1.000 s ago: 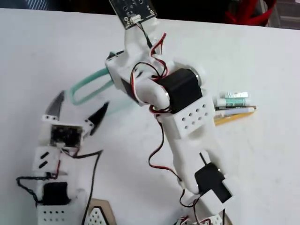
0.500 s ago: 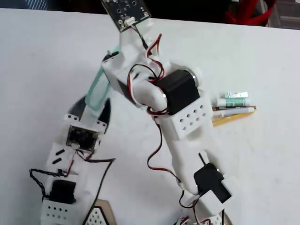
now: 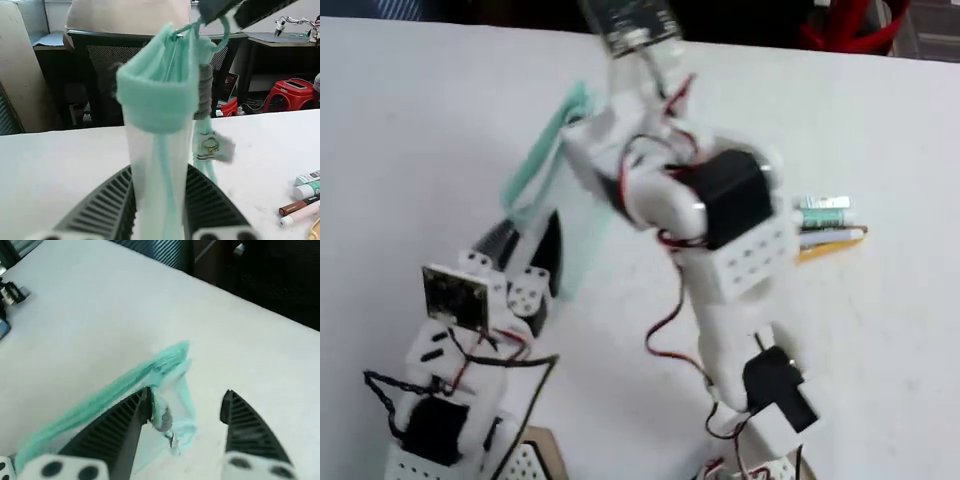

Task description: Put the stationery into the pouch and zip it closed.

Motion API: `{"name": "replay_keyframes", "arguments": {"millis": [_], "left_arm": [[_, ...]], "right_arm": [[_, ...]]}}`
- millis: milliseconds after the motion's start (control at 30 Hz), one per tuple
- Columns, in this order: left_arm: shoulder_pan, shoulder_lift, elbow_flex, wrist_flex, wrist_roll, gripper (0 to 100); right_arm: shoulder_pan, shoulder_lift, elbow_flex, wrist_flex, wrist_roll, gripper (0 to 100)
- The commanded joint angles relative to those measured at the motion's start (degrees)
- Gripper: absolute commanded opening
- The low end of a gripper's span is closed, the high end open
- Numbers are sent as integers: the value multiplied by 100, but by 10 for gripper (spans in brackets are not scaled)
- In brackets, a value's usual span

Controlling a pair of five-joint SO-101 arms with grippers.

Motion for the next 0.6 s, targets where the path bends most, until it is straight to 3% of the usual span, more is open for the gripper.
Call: {"name": "replay_keyframes", "arguments": {"millis": [0, 233, 367, 567], "left_arm": [[66, -13, 114, 9, 53, 76], [66, -22, 404, -9, 35, 76], [-4, -40, 668, -114, -26, 79], [-356, -40, 1433, -1240, -501, 77]], "right_arm": [[699, -611, -404, 40, -9, 253], [1974, -1516, -220, 40, 457, 243], [3257, -998, 914, -66, 571, 237], [5051, 277, 1468, -110, 510, 236]]}}
